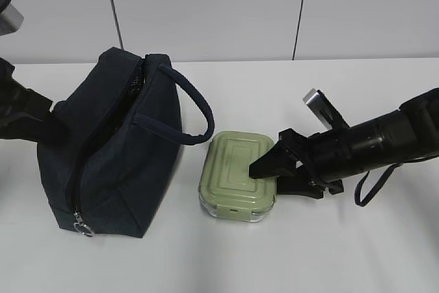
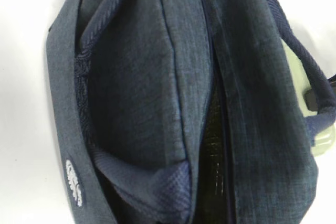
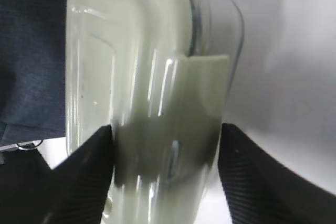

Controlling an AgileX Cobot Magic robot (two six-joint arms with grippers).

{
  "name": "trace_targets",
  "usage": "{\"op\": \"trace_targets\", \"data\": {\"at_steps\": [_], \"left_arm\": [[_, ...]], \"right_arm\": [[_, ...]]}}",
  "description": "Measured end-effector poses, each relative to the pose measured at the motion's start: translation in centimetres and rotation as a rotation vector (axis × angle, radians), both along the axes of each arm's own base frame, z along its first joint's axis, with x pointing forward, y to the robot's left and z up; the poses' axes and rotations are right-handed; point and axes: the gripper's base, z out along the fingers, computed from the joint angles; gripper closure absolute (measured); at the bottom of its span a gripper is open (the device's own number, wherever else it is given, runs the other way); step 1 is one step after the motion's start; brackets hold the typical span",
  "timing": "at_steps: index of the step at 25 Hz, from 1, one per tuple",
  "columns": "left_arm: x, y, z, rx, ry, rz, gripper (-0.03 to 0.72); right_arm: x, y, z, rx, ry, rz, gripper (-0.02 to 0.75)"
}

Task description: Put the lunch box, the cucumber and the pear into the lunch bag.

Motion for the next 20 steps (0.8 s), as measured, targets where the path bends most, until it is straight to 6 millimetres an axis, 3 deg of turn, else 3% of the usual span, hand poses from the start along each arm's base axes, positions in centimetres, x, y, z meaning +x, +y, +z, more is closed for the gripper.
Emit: {"op": "trace_targets", "data": {"at_steps": [3, 6, 12, 16, 20], "left_arm": [[0.0, 0.0, 0.0, 0.0, 0.0, 0.0, 0.704], [0.0, 0.0, 0.0, 0.0, 0.0, 0.0, 0.704], [0.0, 0.0, 0.0, 0.002, 0.0, -0.001, 0.704], [0.0, 0.0, 0.0, 0.002, 0.0, -0.001, 0.704], [0.0, 0.0, 0.0, 0.002, 0.0, -0.001, 0.704]], "right_arm": [[0.1, 0.1, 0.0, 0.009, -0.007, -0.001, 0.282], [0.1, 0.3, 0.1, 0.027, -0.005, -0.001, 0.369], [0.2, -0.2, 1.2, -0.001, -0.051, 0.001, 0.381], [0.6, -2.4, 5.1, -0.044, -0.177, -0.041, 0.381], [1.0, -3.5, 11.7, -0.063, -0.345, -0.057, 0.381]]}}
